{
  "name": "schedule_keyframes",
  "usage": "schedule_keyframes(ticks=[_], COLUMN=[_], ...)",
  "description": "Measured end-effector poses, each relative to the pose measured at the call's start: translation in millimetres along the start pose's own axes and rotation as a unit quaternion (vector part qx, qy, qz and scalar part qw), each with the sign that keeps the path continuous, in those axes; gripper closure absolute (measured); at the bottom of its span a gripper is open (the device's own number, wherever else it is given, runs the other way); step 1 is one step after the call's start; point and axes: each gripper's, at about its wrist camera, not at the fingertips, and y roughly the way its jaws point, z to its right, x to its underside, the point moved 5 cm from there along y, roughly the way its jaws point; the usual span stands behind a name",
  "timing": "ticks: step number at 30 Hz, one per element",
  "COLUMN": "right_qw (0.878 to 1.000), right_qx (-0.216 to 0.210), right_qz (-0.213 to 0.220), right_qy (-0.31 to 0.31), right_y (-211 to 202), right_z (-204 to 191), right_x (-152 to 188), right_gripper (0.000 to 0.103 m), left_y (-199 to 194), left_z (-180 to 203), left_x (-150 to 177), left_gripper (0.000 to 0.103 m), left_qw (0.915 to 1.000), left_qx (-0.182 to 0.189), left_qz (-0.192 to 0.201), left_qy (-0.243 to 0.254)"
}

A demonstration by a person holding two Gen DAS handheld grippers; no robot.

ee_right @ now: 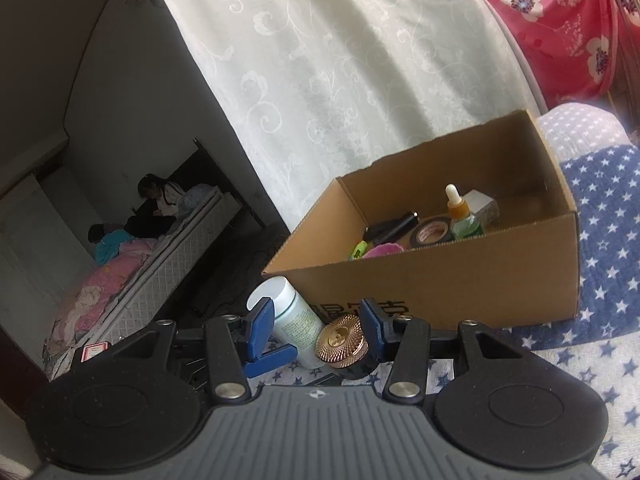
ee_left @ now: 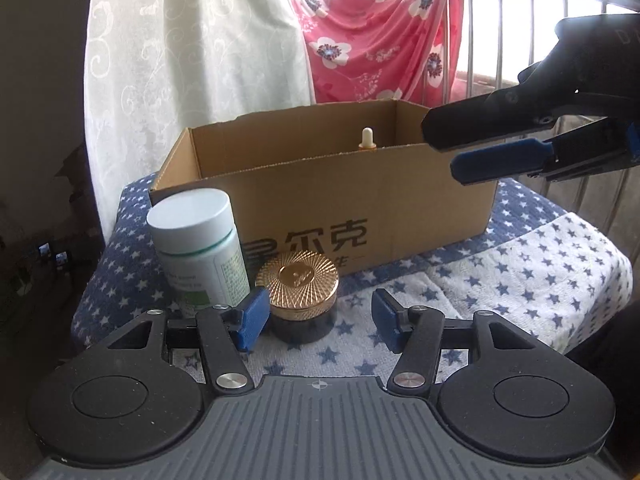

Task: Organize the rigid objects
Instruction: 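Move the right gripper to the gold-lidded jar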

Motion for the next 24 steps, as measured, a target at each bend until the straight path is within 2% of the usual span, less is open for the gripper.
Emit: schedule_keyframes(ticks=[6,12,15,24], right_qw=[0.999,0.996,0.994,0.994], right_qx=[0.010,0.006,-0.002,0.008], right_qz=[-0.029,-0.048,-0.056,-0.052], right_qy=[0.040,0.076,0.091,0.096], right_y=[58,88,95,79], right_z=[23,39,42,39], right_x=[16,28,33,45], right_gripper=[0.055,0.061,0.066,0.068], left_y=[32,49,53,47], left_z=[-2,-3,-4,0], left_x=[15,19,18,17], left_gripper=[0.048,0.049,0.050,0.051], left_qw=[0.9994,0.9986,0.9985,0.9983], left_qx=[-0.026,-0.040,-0.044,-0.035], left_qz=[-0.020,-0.027,-0.018,-0.027], left_qy=[-0.008,-0.020,-0.027,-0.038])
